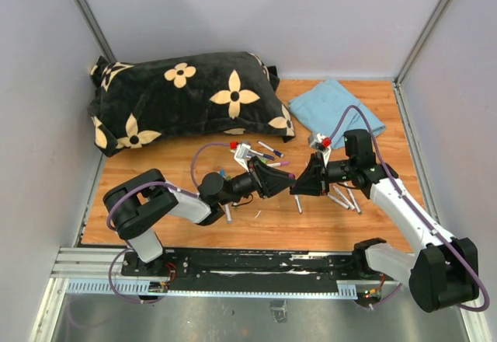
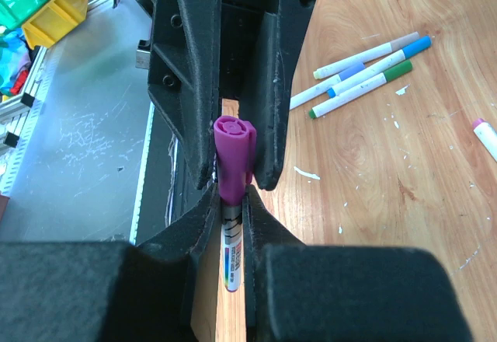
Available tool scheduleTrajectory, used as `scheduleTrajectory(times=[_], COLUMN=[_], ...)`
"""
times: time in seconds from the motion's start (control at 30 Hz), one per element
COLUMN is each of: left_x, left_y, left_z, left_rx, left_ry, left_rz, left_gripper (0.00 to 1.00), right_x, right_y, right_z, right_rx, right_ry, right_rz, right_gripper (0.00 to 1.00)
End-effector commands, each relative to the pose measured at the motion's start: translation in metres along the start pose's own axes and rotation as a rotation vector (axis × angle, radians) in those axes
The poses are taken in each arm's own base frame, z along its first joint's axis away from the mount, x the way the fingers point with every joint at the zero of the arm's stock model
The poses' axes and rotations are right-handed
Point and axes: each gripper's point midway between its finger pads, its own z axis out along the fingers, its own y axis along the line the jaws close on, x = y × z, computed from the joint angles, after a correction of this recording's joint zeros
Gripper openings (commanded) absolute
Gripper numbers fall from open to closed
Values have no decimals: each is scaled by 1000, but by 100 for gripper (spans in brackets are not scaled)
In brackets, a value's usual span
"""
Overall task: Open the pen caps
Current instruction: Open the pen cap from the pen.
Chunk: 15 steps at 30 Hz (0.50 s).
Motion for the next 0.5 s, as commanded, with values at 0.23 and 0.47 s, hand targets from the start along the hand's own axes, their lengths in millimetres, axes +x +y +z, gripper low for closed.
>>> scheduleTrajectory(times=[0.23,0.47], left_x=[-29,-74], left_y=[-31,-34], left_z=[2,-18], left_rx=[121,48], left_ry=[-121,-338], left_rz=[59,72], left_gripper=[0,0], right_x=[-9,-4], right_y=[5,5], right_z=[-1,4], right_rx=[-23,-34], right_ry=[-12,-8], right_rz=[-7,-7], right_gripper=[34,52])
